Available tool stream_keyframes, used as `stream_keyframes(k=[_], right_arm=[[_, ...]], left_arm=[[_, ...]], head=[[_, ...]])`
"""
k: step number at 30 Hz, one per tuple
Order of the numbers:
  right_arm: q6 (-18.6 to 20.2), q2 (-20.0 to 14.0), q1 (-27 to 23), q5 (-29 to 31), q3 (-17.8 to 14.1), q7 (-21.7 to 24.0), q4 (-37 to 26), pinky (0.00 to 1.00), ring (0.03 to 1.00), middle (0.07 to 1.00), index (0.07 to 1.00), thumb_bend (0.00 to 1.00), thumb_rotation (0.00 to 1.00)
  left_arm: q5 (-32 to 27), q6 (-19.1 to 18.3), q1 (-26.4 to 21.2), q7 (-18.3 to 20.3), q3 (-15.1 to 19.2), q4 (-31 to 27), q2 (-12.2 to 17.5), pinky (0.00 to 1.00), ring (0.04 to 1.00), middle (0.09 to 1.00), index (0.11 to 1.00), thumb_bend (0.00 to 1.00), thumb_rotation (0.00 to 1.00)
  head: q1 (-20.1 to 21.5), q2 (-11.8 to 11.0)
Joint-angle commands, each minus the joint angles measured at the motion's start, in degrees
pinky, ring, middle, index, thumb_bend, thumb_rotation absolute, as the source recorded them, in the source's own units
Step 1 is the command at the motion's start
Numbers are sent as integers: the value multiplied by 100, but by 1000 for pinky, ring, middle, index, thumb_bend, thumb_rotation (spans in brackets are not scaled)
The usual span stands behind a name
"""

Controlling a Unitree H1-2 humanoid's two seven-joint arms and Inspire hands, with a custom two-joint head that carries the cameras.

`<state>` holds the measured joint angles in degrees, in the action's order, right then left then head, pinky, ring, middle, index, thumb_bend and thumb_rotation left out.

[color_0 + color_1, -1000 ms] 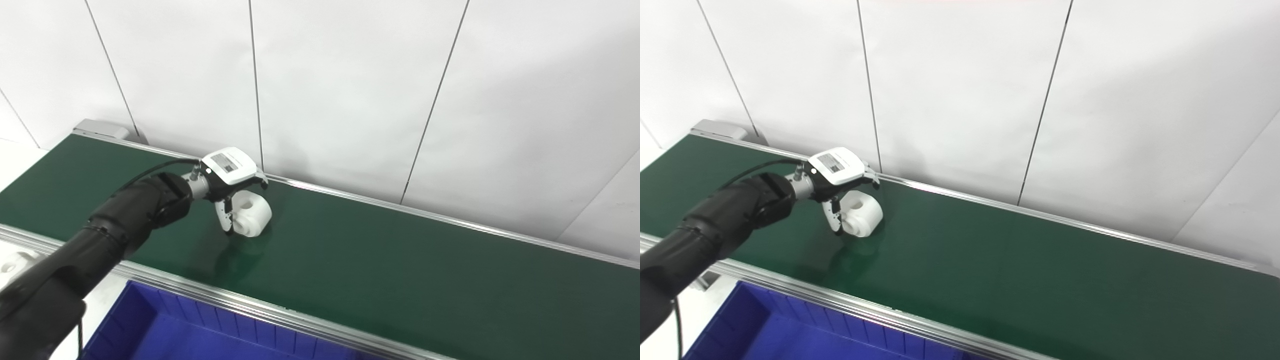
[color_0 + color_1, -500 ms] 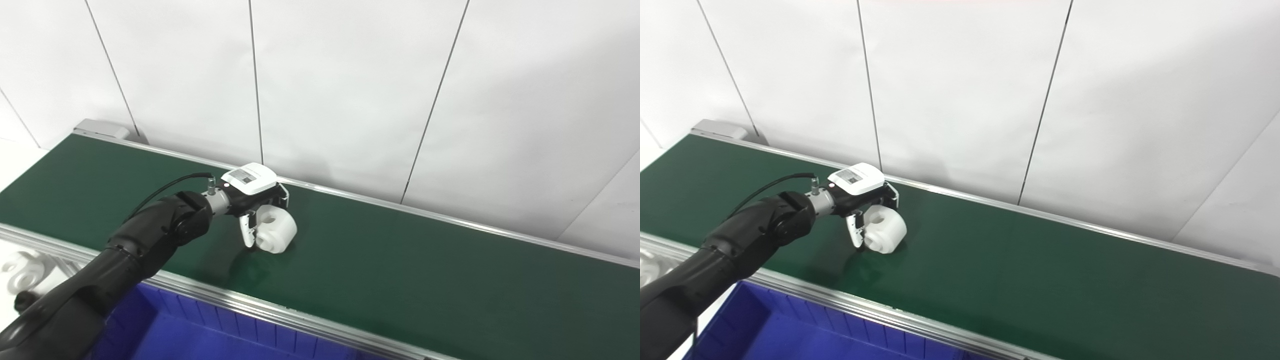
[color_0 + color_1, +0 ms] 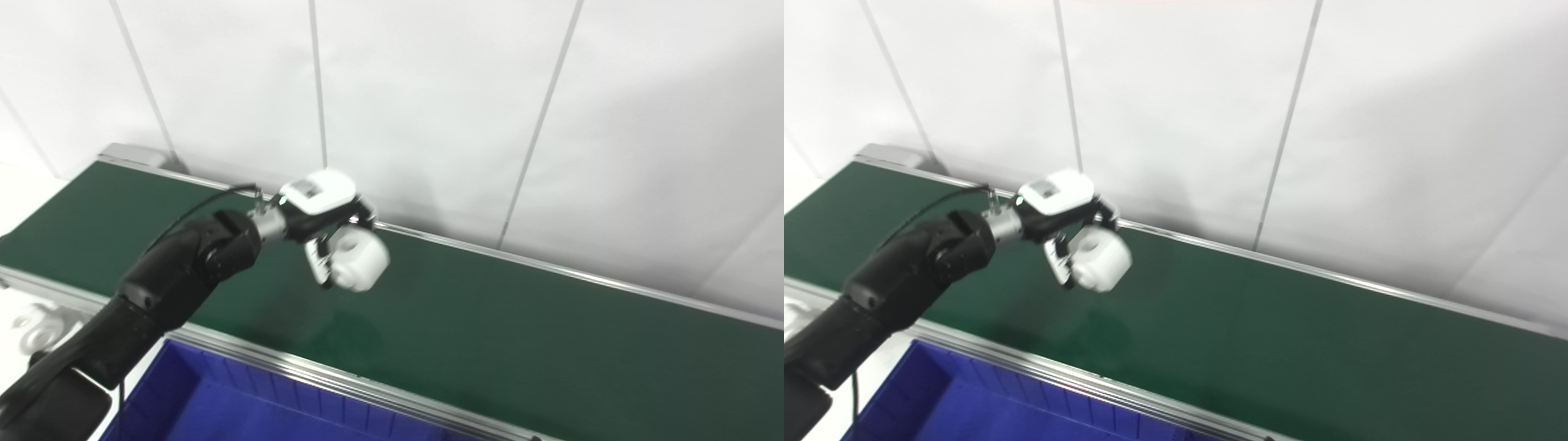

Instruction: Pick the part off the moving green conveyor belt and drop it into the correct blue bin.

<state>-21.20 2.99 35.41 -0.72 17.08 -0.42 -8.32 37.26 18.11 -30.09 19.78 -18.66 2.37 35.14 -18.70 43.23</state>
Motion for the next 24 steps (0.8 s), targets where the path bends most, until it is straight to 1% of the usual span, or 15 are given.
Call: stream_keyframes(k=[1, 2, 3, 4, 5, 6, 7, 8, 9, 13, 14, 16, 19, 21, 24], right_arm=[[149, -20, 52, 148, -7, 102, -316, 1000, 1000, 1000, 1000, 772, 1000], [216, -45, 51, 184, -20, 108, -381, 1000, 1000, 1000, 1000, 773, 1000], [268, -66, 51, 194, -28, 110, -431, 1000, 1000, 1000, 1000, 776, 1000], [323, -90, 50, 198, -38, 110, -487, 1000, 1000, 1000, 1000, 781, 1000], [369, -111, 54, 221, -40, 115, -541, 1000, 1000, 1000, 1000, 786, 1000], [400, -136, 56, 244, -49, 117, -583, 1000, 1000, 1000, 1000, 788, 1000], [425, -155, 55, 263, -55, 118, -612, 1000, 1000, 1000, 1000, 789, 1000], [449, -188, 59, 279, -74, 119, -632, 1000, 1000, 1000, 1000, 790, 1000], [467, -209, 61, 288, -88, 121, -644, 1000, 1000, 1000, 1000, 786, 1000], [484, -291, 94, 356, -147, 144, -607, 1000, 1000, 1000, 1000, 796, 1000], [467, -295, 101, 359, -147, 146, -588, 1000, 1000, 1000, 1000, 795, 1000], [420, -293, 113, 348, -138, 143, -546, 1000, 1000, 1000, 1000, 785, 1000], [380, -266, 137, 409, -80, 172, -524, 1000, 1000, 1000, 1000, 763, 1000], [349, -258, 142, 446, -50, 196, -518, 1000, 1000, 1000, 1000, 736, 1000], [345, -272, 162, 439, -7, 254, -544, 1000, 1000, 1000, 1000, 714, 1000]], left_arm=[[-285, -272, -19, 318, 253, -681, 283, 332, 404, 474, 489, 524, 0], [-358, -350, 66, 447, 320, -923, 335, 337, 410, 482, 485, 524, 0], [-428, -382, 170, 521, 389, -1115, 385, 331, 404, 477, 487, 524, 0], [-480, -430, 278, 590, 458, -1305, 424, 306, 376, 451, 495, 523, 0], [-522, -495, 438, 668, 542, -1551, 493, 263, 327, 419, 501, 520, 0], [-538, -560, 594, 741, 623, -1782, 552, 268, 333, 420, 507, 520, 0], [-540, -609, 692, 802, 680, -1933, 580, 290, 359, 441, 505, 522, 0], [-524, -721, 902, 854, 794, -2167, 623, 298, 367, 449, 504, 522, 0], [-509, -798, 1039, 896, 878, -2313, 638, 291, 361, 466, 495, 523, 0], [-463, -997, 2002, 852, 1475, -2859, 716, 281, 357, 466, 495, 524, 0], [-438, -1035, 2217, 859, 1604, -2963, 713, 307, 382, 477, 487, 524, 0], [-429, -1063, 2558, 861, 1806, -3113, 701, 350, 419, 493, 475, 523, 0], [-389, -1069, 3169, 858, 2065, -3267, 715, 357, 427, 488, 481, 523, 0], [-340, -1078, 3520, 832, 2189, -3268, 680, 301, 374, 449, 501, 522, 0], [-121, -931, 4068, 623, 2301, -3029, 617, 306, 386, 466, 497, 523, 0]], head=[[-6, 9], [-246, 106], [-286, 120], [-467, 172], [-501, 181], [-659, 208], [-685, 207], [-808, 185], [-808, 185], [-805, 136], [-798, 123], [-771, 91], [-626, 66], [-584, 61], [-450, 34]])
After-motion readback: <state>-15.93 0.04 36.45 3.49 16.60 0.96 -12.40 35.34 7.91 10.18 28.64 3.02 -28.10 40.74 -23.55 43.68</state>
